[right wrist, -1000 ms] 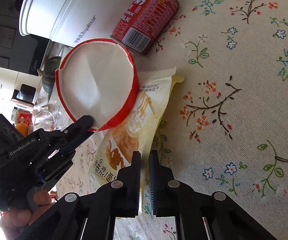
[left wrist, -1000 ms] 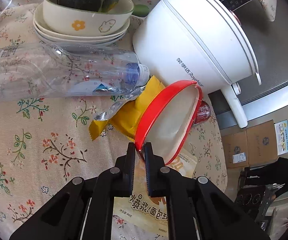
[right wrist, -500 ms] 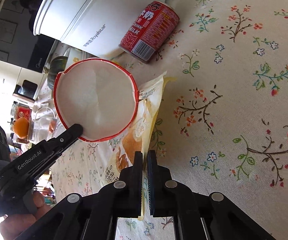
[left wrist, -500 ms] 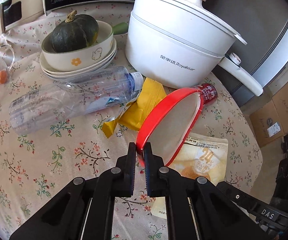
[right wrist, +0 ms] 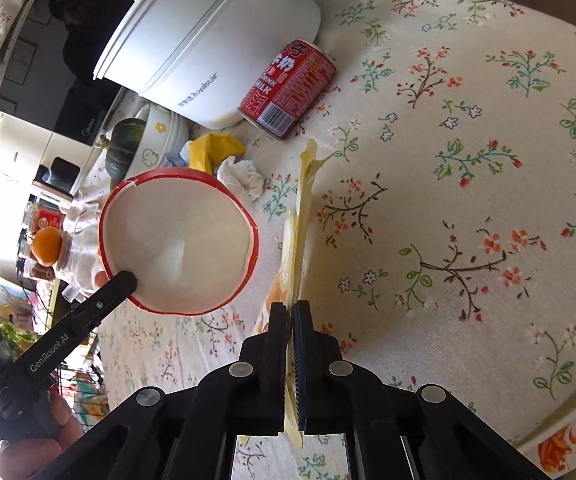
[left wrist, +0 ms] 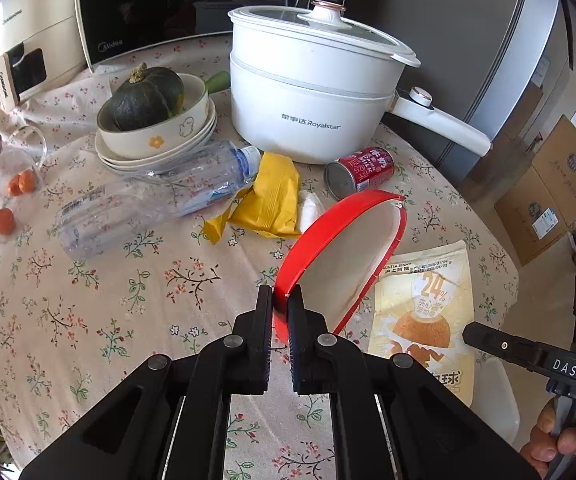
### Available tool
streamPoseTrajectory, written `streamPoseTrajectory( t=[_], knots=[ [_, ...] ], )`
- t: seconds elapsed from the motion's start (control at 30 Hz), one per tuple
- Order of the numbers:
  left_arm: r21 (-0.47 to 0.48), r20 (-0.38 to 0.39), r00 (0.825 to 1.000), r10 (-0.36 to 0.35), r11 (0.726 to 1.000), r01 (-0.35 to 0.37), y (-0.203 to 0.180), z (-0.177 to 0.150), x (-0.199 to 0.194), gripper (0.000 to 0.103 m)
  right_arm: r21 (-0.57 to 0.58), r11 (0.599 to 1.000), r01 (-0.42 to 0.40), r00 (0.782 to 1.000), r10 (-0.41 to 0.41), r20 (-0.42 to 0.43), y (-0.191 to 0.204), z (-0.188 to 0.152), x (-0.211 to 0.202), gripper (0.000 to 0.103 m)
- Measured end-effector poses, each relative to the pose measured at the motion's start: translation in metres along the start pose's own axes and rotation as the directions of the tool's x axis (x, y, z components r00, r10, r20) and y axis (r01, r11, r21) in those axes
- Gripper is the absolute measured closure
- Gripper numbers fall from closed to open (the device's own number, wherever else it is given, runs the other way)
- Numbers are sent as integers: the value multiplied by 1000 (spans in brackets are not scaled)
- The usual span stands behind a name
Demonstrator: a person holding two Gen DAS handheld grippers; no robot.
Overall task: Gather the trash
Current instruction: 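Carry the red-rimmed lid and bread bag over the white bin with both tools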
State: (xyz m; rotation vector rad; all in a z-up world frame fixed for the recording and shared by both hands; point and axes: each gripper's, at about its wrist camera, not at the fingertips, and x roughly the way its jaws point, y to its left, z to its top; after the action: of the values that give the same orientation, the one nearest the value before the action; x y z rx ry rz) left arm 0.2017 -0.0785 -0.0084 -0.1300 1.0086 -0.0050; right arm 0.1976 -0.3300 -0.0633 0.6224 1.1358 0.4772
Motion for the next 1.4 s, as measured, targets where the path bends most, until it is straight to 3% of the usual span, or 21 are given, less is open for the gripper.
streamPoseTrajectory(
  t=[0.33, 0.5, 0.8, 1.03, 1.17, 1.4],
  knots=[
    [23, 25, 999, -25, 999, 24, -7, -26, -40, 96, -52, 998, 47, 999, -46, 22, 0, -21, -31, 101],
    [8, 2, 1000, -31, 999, 31, -6, -39, -46, 96, -68, 995, 71, 997, -68, 44, -2, -28, -48, 101],
    [11, -10, 991, -130, 991, 130, -23, -55, -60, 96, -114, 990, 89, 992, -78, 97, 7, -36, -86, 102],
    [77, -52, 975, -218, 972, 221, -60, -67, -62, 96, -130, 982, 140, 985, -124, 121, -8, -52, -127, 102],
    [120, -104, 961, -257, 956, 269, -88, -79, -58, 96, -110, 978, 180, 980, -169, 101, -30, -70, -145, 102],
    [210, -161, 950, -267, 931, 298, -130, -100, -49, 96, -3, 964, 267, 963, -267, -21, -83, -109, -151, 102]
  ],
)
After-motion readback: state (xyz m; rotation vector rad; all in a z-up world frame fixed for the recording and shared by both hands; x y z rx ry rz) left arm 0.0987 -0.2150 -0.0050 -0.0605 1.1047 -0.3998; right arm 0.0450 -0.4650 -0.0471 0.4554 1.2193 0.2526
